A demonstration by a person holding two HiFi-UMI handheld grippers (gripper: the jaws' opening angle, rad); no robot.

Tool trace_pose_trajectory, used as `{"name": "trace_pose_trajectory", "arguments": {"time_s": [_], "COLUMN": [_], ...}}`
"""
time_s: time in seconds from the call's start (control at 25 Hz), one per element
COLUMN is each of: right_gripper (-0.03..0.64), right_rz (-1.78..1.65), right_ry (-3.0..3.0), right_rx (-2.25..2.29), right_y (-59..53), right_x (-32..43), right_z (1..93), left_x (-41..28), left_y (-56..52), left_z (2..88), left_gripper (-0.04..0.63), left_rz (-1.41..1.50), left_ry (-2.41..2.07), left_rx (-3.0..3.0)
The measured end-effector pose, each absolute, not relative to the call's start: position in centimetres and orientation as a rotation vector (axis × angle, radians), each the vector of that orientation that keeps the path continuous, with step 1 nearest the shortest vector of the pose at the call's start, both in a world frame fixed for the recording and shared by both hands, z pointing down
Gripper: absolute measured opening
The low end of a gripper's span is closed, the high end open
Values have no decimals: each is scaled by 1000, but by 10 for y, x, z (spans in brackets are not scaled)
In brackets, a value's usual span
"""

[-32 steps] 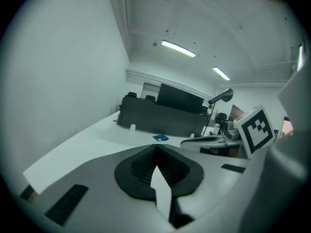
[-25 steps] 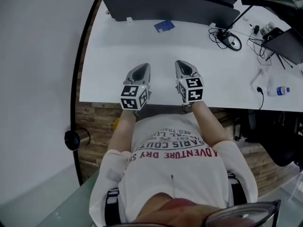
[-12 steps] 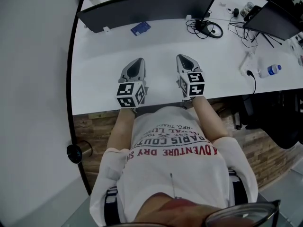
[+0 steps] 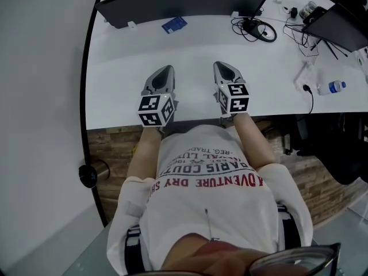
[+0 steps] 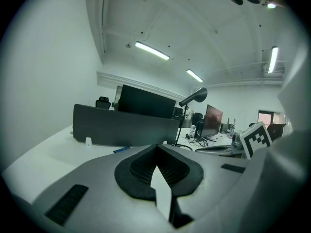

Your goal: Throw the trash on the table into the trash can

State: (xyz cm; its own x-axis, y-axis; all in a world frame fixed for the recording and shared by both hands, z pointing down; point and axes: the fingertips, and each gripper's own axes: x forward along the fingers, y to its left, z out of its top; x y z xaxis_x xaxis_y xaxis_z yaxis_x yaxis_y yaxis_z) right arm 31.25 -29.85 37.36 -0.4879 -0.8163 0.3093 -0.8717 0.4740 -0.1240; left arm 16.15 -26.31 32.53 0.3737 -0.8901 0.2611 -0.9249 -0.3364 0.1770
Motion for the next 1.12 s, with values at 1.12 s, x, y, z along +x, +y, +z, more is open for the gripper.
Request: {"name": "trace_pose_trajectory", "arguments": {"time_s": [1.12], "right_gripper": [29], "right_rz": [580], "right_ry": [-2444], "right_rx": [1237], "right_y": [-472], "right_x": [176], "right_z": [414], "left_x": [57], "left_y": [-407], "left_z": [375], "left_gripper": [23], "left_rz": [167], "left_ry": [-1448], "left_rx": [2323]}}
